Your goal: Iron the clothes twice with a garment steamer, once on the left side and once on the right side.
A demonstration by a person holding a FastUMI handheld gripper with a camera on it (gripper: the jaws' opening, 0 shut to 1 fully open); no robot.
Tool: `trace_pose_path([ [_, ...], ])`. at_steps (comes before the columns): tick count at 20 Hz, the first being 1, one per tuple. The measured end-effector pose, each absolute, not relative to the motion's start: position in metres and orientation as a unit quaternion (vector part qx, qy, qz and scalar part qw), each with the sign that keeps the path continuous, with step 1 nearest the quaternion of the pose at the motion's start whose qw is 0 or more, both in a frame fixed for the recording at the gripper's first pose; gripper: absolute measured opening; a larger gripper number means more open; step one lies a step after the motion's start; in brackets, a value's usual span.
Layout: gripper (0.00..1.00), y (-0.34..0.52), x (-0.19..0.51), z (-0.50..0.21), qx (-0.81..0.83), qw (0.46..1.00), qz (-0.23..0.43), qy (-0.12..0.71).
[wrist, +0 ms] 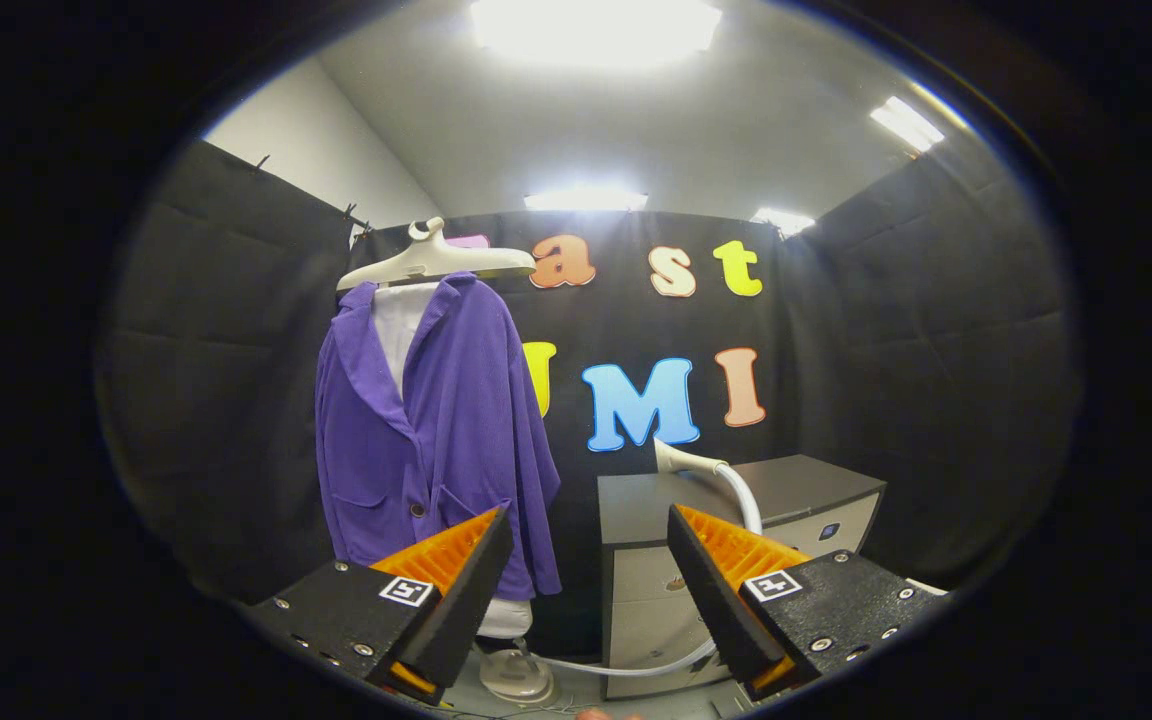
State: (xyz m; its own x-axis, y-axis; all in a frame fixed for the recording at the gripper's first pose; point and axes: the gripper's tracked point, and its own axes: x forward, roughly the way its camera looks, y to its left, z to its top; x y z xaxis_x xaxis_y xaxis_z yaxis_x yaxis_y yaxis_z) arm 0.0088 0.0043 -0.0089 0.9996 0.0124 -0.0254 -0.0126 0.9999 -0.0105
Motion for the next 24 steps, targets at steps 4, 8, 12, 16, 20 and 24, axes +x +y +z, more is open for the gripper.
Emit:
trace_pose_path([
  [4,0.97,-0.009,0.015,-0.01,-0.024,1.0,0.003,0.019],
  [8,0.97,-0.033,0.031,-0.011,-0.026,0.999,-0.007,0.025],
  [12,0.97,-0.055,0.067,-0.001,-0.007,0.999,0.01,0.032],
  [16,0.97,-0.084,0.126,0.01,-0.001,0.998,0.043,0.042],
  [20,0.97,-0.121,0.19,0.0,-0.021,0.995,0.063,0.069],
  [24,0.97,-0.153,0.253,-0.011,-0.005,0.993,0.074,0.086],
])
